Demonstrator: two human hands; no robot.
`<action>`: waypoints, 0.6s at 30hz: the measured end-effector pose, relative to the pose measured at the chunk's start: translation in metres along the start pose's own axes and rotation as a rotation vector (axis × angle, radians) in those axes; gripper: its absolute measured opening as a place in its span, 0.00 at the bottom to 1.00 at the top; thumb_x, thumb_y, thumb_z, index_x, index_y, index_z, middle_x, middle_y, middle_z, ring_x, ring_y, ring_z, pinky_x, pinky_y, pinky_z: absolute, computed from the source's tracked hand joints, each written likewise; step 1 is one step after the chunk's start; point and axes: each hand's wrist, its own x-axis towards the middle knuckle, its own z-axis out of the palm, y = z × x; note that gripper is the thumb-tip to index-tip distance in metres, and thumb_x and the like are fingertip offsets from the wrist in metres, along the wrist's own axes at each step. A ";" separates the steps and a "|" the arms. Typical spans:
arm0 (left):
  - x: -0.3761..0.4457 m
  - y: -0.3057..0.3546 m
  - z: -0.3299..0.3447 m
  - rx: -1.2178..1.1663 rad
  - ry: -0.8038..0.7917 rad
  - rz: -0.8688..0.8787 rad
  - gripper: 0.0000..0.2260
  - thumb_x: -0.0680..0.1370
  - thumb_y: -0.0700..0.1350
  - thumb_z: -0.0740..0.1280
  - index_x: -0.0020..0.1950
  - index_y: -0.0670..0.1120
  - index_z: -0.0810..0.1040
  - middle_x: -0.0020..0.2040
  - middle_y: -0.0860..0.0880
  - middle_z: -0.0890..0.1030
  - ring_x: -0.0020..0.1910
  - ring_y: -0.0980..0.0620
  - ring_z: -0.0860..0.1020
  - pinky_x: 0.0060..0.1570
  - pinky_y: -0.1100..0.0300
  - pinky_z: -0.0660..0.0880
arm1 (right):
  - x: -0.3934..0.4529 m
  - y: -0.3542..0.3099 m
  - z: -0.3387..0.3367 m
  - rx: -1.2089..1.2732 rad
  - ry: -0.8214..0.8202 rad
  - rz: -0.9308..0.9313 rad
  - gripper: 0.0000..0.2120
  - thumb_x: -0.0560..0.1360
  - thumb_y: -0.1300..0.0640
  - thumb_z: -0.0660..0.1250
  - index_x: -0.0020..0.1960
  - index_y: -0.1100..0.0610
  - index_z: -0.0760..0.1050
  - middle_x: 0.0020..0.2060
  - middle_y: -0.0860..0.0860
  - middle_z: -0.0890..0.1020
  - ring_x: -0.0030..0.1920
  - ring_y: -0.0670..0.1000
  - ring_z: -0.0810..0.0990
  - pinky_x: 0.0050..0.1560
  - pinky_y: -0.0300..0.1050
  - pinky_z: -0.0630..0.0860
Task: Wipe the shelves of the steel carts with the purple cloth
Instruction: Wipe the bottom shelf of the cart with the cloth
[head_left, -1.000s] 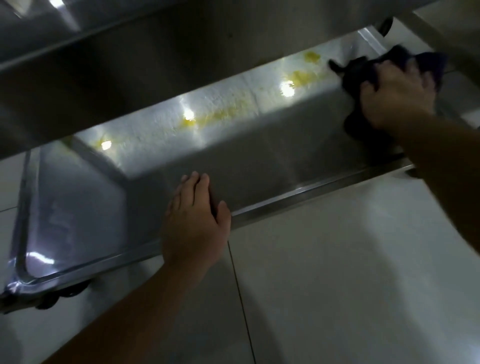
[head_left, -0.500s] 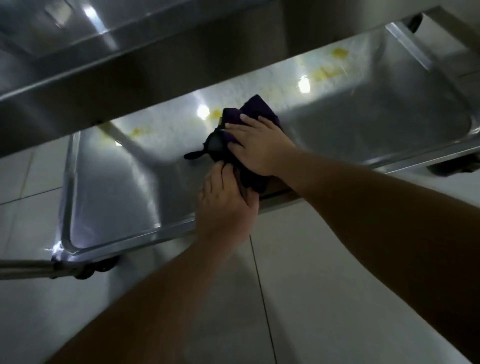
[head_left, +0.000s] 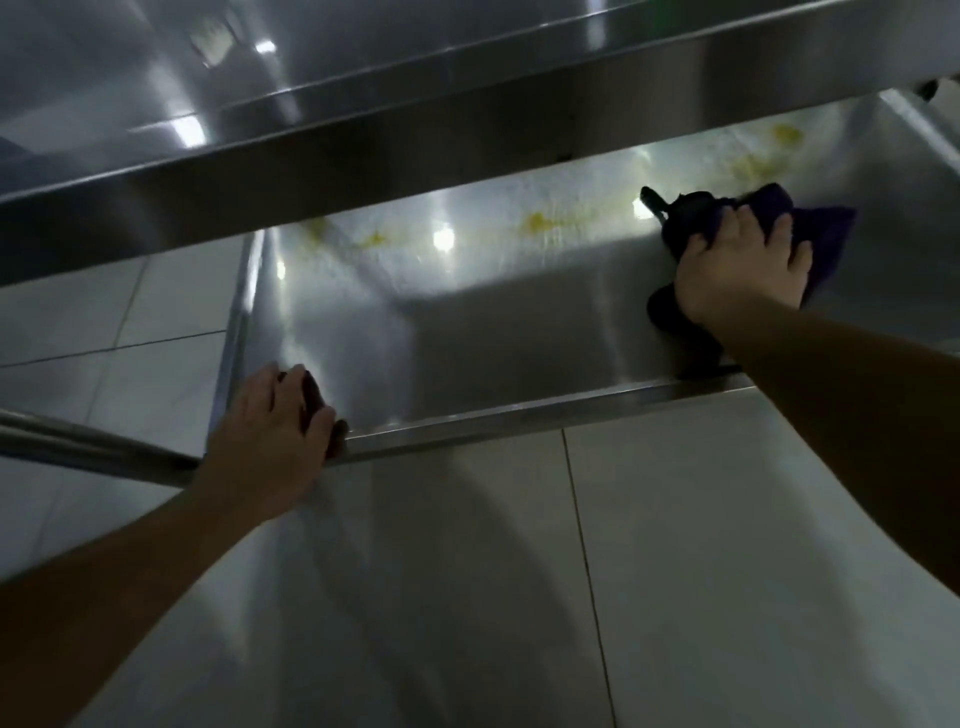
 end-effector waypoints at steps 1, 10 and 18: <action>-0.003 -0.013 0.007 0.061 -0.036 0.091 0.27 0.89 0.53 0.50 0.64 0.34 0.79 0.69 0.24 0.72 0.66 0.19 0.72 0.63 0.23 0.72 | -0.004 -0.013 0.004 -0.009 -0.013 -0.007 0.31 0.84 0.42 0.46 0.85 0.52 0.54 0.84 0.48 0.55 0.84 0.60 0.48 0.81 0.63 0.44; -0.002 -0.018 0.022 -0.039 0.038 -0.038 0.35 0.82 0.62 0.45 0.85 0.44 0.60 0.83 0.35 0.61 0.82 0.34 0.59 0.80 0.37 0.57 | -0.109 -0.192 0.067 -0.060 -0.243 -0.587 0.30 0.85 0.42 0.47 0.85 0.48 0.52 0.84 0.45 0.52 0.84 0.55 0.45 0.81 0.58 0.41; -0.002 -0.025 0.033 -0.080 0.055 -0.023 0.35 0.82 0.63 0.45 0.86 0.49 0.55 0.85 0.38 0.58 0.84 0.36 0.56 0.81 0.38 0.56 | -0.134 -0.114 0.044 -0.178 -0.367 -1.048 0.30 0.83 0.36 0.44 0.84 0.42 0.51 0.82 0.38 0.53 0.83 0.44 0.43 0.82 0.51 0.39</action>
